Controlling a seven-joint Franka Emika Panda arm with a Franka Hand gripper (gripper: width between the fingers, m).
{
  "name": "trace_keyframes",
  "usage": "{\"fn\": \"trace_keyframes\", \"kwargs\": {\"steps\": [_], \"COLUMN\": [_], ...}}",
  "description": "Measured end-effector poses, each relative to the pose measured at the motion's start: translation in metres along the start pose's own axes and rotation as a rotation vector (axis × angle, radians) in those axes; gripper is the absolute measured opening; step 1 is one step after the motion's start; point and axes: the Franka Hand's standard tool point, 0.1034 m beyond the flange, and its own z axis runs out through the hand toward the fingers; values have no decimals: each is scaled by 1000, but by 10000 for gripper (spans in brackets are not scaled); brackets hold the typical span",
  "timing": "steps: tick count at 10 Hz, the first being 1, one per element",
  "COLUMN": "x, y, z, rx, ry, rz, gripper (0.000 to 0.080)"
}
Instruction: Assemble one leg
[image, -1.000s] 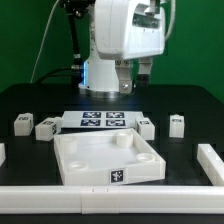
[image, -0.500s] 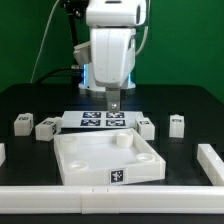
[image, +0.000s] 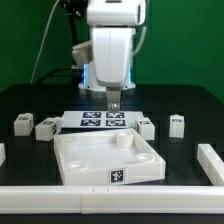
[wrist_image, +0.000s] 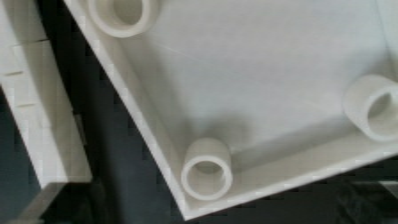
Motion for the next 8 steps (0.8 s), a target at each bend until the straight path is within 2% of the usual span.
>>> {"fn": "trace_keyframes", "kwargs": {"steps": [2, 4, 8], "x": [-1, 5, 3], "y": [-11, -19, -19], "z": [15, 25, 26], "rx": [34, 57, 58], "ry": [-11, -29, -30], "rz": [-228, -306, -291], "gripper": [650, 650, 650]}}
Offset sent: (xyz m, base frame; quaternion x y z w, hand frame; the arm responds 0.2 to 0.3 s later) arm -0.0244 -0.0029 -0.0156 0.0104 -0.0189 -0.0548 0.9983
